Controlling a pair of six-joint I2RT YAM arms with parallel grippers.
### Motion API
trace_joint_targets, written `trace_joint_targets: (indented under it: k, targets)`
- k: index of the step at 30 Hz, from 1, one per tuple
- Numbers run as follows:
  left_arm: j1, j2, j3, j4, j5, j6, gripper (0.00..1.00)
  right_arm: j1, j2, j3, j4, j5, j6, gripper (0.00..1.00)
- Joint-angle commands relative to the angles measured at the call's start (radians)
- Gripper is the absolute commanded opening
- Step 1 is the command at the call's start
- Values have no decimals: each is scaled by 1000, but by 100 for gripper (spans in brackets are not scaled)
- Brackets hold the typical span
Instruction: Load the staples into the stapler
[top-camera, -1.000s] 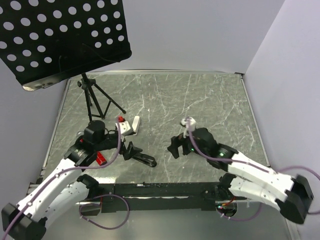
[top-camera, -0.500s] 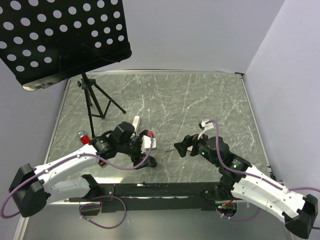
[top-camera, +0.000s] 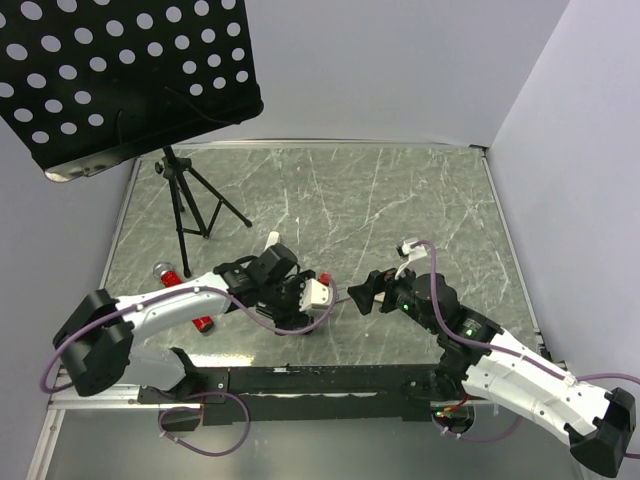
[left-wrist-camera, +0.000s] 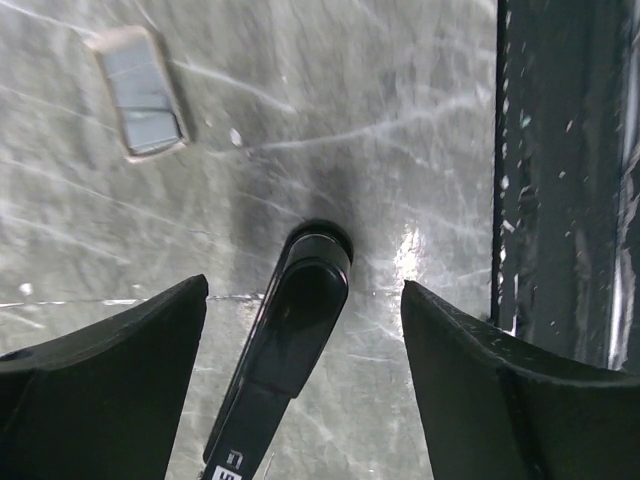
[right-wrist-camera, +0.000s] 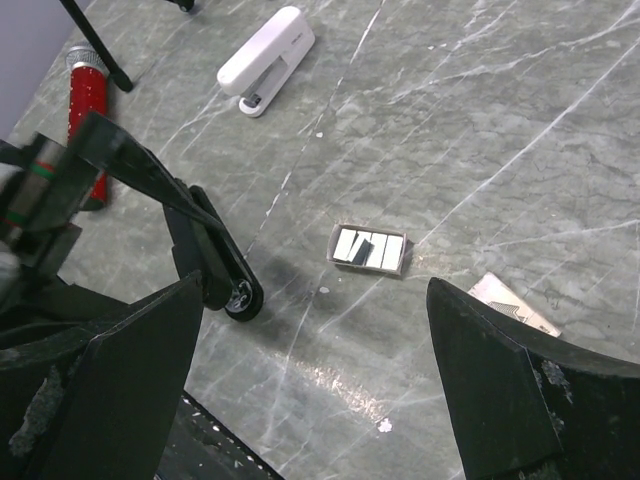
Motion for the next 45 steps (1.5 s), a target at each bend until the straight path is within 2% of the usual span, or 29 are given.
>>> trace_joint_targets:
  k: [1, 5, 13, 21, 26, 30, 37, 45]
  targets:
    - [-15, 47, 47, -47, -18, 76, 81, -5, 10, 5, 49, 11, 4, 100]
    - [-20, 84, 55, -49, -33, 98, 77, -8, 22, 8, 48, 5, 2, 100]
    - [-26, 130, 73, -34, -15, 84, 55, -19, 48, 17, 55, -14, 2, 100]
    - [-26, 97, 55, -8, 14, 58, 24, -24, 60, 25, 58, -40, 14, 100]
    - [-26, 9, 25, 83, 41, -37, 3, -33, 92, 52, 48, -54, 34, 100]
    - [-26, -67, -10, 210, -4, -170, 1, -34, 149, 89, 15, -72, 65, 98]
    - [-23, -233, -108, 454, -59, -434, 1, -36, 220, 143, -5, -124, 135, 86]
    - [-24, -301, -171, 607, -125, -594, 1, -36, 266, 149, 57, -256, 225, 70]
